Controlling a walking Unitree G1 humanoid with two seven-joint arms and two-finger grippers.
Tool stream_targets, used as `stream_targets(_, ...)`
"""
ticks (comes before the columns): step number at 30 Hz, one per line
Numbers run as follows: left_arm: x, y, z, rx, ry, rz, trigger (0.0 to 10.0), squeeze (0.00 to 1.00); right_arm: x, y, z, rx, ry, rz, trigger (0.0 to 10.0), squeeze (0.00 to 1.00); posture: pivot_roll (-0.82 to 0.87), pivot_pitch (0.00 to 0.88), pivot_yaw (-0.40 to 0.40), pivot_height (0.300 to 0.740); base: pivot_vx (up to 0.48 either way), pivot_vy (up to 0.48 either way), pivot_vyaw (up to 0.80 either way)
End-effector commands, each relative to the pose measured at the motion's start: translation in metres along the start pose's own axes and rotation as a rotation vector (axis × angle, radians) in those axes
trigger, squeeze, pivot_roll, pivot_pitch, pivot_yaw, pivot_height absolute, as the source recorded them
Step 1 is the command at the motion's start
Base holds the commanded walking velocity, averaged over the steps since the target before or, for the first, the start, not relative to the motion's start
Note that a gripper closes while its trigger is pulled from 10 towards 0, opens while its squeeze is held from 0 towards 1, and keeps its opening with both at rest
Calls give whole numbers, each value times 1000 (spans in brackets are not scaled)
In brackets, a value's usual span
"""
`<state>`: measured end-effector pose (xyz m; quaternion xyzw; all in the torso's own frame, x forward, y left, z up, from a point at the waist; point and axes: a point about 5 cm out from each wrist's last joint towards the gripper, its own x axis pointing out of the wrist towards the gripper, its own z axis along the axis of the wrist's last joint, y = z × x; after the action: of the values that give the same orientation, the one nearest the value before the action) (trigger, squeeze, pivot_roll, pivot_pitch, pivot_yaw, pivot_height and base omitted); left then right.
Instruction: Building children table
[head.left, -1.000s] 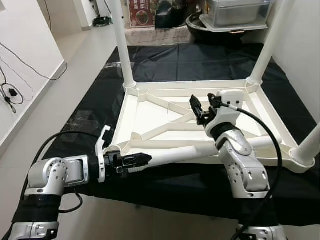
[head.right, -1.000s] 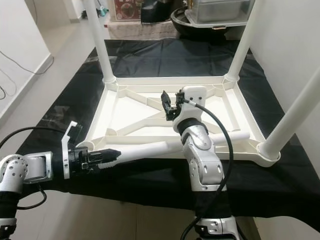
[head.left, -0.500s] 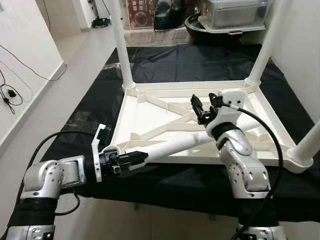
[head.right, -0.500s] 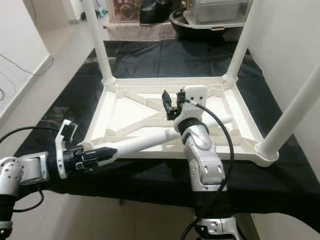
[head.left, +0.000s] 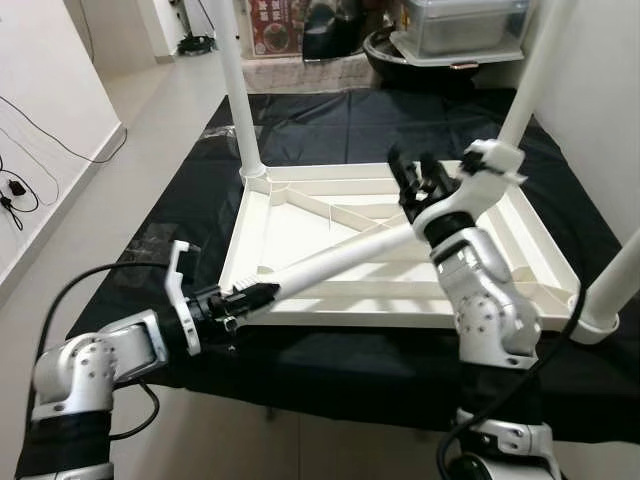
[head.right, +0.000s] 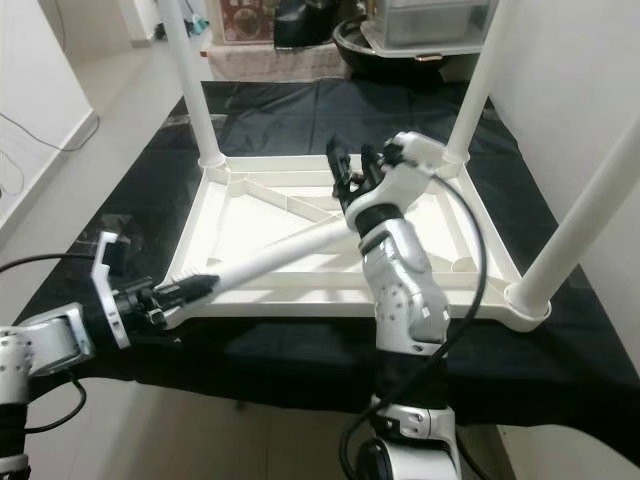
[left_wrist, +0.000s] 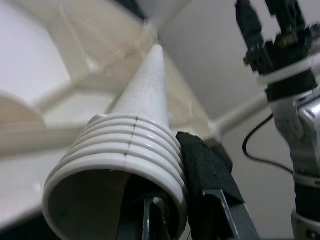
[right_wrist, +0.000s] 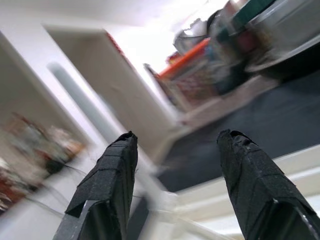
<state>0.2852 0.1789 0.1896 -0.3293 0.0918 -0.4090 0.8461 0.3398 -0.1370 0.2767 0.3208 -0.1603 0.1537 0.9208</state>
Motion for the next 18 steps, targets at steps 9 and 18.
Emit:
stream_targets(9,-6,-31,32,181,-246,-5,10000,0,-15,4,-28,362,198,195,10000,0,92,69,-29,740,0,0,0)
stream_targets(18,-2,-51,22,189,-245,-98,10000,0,-32,7,-52,524,363,296,10000,0,89,64,-44,740,0,0,0)
